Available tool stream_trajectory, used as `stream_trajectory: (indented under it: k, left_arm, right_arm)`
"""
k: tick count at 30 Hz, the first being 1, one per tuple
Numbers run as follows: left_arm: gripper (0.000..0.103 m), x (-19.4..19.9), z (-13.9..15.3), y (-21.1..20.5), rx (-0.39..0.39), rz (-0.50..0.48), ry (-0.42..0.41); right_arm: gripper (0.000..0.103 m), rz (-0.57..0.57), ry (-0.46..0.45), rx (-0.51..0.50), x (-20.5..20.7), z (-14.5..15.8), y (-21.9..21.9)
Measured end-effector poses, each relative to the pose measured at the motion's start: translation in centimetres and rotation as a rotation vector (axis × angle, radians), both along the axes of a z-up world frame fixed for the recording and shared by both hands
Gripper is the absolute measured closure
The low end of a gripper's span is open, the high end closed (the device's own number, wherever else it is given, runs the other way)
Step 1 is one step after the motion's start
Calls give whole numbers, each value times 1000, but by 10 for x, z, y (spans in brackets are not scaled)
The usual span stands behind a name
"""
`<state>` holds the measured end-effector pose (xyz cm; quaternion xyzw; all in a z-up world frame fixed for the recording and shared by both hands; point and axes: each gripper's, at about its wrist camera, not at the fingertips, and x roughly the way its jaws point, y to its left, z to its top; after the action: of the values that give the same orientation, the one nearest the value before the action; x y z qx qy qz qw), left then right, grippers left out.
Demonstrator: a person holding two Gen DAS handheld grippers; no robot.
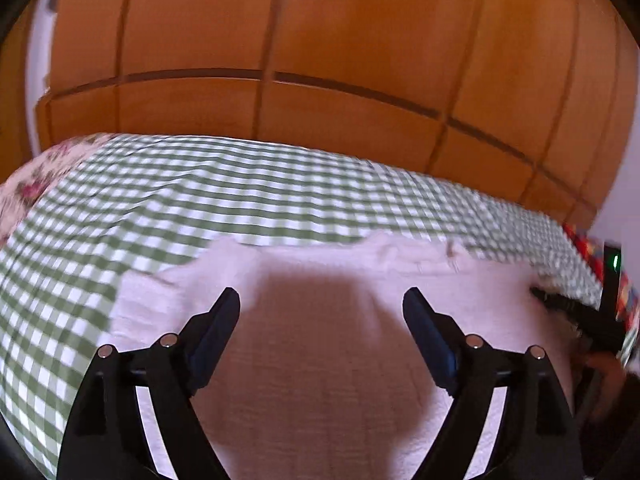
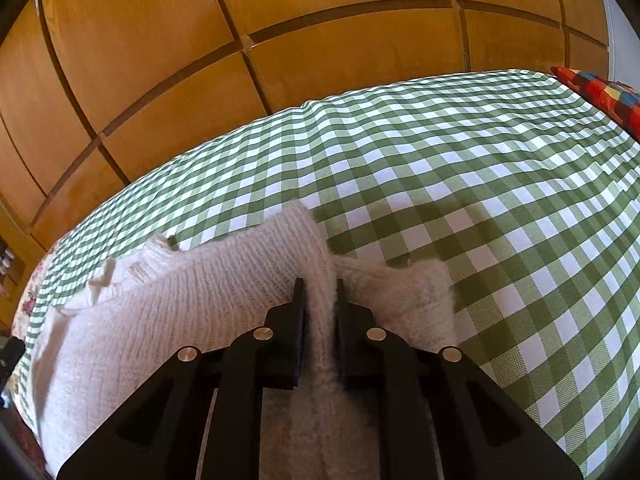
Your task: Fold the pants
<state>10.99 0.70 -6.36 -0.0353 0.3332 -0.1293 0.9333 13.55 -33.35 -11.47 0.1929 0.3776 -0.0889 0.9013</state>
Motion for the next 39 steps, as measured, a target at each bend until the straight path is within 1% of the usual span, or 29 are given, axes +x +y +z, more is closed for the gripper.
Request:
stream_trajectory:
  k: [2, 4, 5, 7, 10, 13, 14, 16, 17, 18, 19, 22, 23, 24, 26, 27, 29, 31, 32, 33, 34, 36, 39]
  left_arm:
    - [20, 6, -11, -9, 45, -14, 35]
    - [20, 15, -29, -7, 56, 9, 98]
    - [19, 21, -41, -3, 44, 17, 132]
    - [18, 21, -43, -1, 28, 6, 112]
    - [18, 19, -42, -5, 56, 3, 110]
    - [18, 18, -43, -7, 50, 0, 102]
    - [18, 16, -43, -7, 50, 0, 102]
    - [18, 13, -40, -8, 62, 0, 103]
    - [18, 11, -37, -10, 66, -3, 109]
    - [17, 13, -34, -4, 63, -2, 115]
    - [17, 11, -30, -1, 54, 2, 121]
    - [17, 1, -14, 10, -35, 13, 117]
    - [17, -1, -11, 12, -38, 14, 110]
    - [17, -3, -7, 11, -20, 17, 99]
    - [18, -3, -6, 6, 16, -7, 92]
    - [18, -1, -6, 2, 37, -23, 89]
    - [18, 3, -10, -9, 107, -33, 84]
    - [18, 13, -20, -16, 157, -39, 105]
    - [18, 19, -25, -18, 178, -33, 117]
    - [18, 26, -31, -19, 199, -22, 132]
    - [17, 31, -35, -18, 202, -15, 140]
    - [15, 42, -41, -13, 179, -3, 153]
    - [11, 50, -47, -14, 183, -8, 155]
  right_arm:
    - [91, -1, -2, 2, -1, 0, 0]
    - [90, -1, -3, 2, -1, 0, 0]
    - [90, 0, -3, 2, -1, 0, 0]
    - [90, -2, -3, -1, -2, 0, 0]
    - [90, -2, -2, -2, -1, 0, 0]
    - [88, -1, -2, -2, -1, 0, 0]
    - [82, 1, -3, 3, -2, 0, 0]
    - [65, 30, -14, 40, -4, 3, -2]
    - [54, 44, -17, 56, -5, 5, -3]
    - [53, 53, -25, 53, -9, 11, -2]
    - [53, 49, -37, 23, -15, 18, 2]
    - [53, 62, -125, -80, -40, 46, 20]
    - [53, 75, -138, -95, -44, 51, 26]
    - [53, 112, -150, -112, -48, 58, 36]
    - [53, 189, -146, -134, -48, 62, 54]
    - [53, 240, -132, -151, -45, 61, 67]
    - [53, 314, -95, -189, -35, 56, 87]
    - [58, 376, -26, -223, -20, 43, 105]
    - [60, 387, -1, -229, -15, 37, 111]
    - [60, 386, 35, -243, -7, 28, 115]
    - [60, 379, 51, -248, 0, 23, 115]
    - [60, 354, 55, -234, 10, 14, 111]
    - [59, 317, 41, -193, 15, 6, 105]
